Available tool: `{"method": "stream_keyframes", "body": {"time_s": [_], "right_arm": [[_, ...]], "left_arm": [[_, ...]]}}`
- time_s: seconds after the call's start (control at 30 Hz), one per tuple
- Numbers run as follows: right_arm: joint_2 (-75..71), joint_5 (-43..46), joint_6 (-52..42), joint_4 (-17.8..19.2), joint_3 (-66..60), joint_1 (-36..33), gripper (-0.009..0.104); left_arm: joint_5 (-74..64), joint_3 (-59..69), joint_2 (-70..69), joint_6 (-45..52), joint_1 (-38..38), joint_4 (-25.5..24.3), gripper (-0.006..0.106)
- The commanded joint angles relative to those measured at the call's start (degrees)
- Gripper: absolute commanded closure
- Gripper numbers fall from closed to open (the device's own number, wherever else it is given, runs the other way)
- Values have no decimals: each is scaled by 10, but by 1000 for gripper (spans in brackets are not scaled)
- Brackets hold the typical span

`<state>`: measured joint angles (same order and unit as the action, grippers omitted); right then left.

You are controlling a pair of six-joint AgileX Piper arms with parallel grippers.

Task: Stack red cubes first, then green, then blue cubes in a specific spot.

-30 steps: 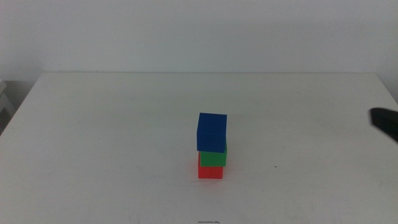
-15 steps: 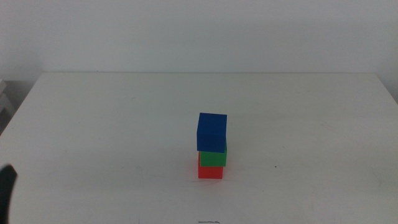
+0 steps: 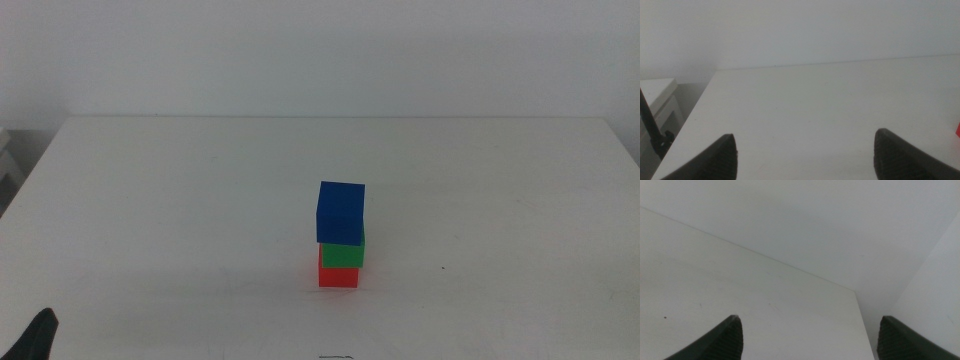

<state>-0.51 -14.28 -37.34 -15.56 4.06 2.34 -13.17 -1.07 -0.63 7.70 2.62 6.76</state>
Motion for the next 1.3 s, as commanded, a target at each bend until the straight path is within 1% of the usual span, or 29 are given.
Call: {"method": "stream_keyframes", "body": {"time_s": [0.0, 0.07, 0.1, 0.13, 0.17, 0.2, 0.23, 0.3, 0.37, 0.4, 0.43, 0.63, 0.8, 1.0, 1.13, 1.2, 1.27], "right_arm": [[-3, 45, -5, -4, 16, 5, 13], [-3, 45, -5, -4, 16, 5, 13], [-14, 73, 7, 6, 12, 5, 13], [-13, 117, 88, 13, 1, 5, 12], [-13, 132, 144, 24, -5, 5, 11], [-13, 143, 207, 47, -11, 5, 11], [-13, 154, 267, 78, -16, 5, 10], [-13, 159, 351, 140, -23, 5, 10], [-13, 162, 401, 198, -29, 5, 10], [-13, 165, 419, 214, -31, 5, 10], [-13, 169, 431, 220, -34, 5, 10], [-13, 166, 438, 204, -34, 5, 10], [-13, 166, 438, 203, -43, 5, 10], [-13, 100, 438, 203, -47, 5, 10], [-13, 88, 438, 204, -47, 5, 10], [-13, 89, 438, 204, -47, 5, 10], [-13, 89, 438, 204, -47, 5, 10]], "left_arm": [[47, -15, 7, 0, -1, 4, 7], [47, -15, 7, 0, -1, 4, 7], [47, -15, 7, 0, -1, 4, 7], [47, -15, 8, 0, -1, 4, 7], [47, -15, 8, 0, -1, 4, 7], [47, -15, 8, 0, -1, 4, 7], [47, -15, 8, 0, -1, 4, 7], [47, -15, 8, 0, -1, 4, 7], [47, -15, 8, 0, -1, 4, 7], [47, -15, 8, 0, -1, 4, 7], [47, -15, 8, 0, -1, 4, 7], [47, -15, 8, 0, -1, 4, 7], [47, -15, 8, 0, -1, 4, 7], [48, -3, 7, 0, -1, 4, 7], [47, 28, 7, 0, -1, 4, 7], [18, 26, 7, 0, -1, 3, 7], [18, 26, 7, 0, -1, 3, 7]]}}
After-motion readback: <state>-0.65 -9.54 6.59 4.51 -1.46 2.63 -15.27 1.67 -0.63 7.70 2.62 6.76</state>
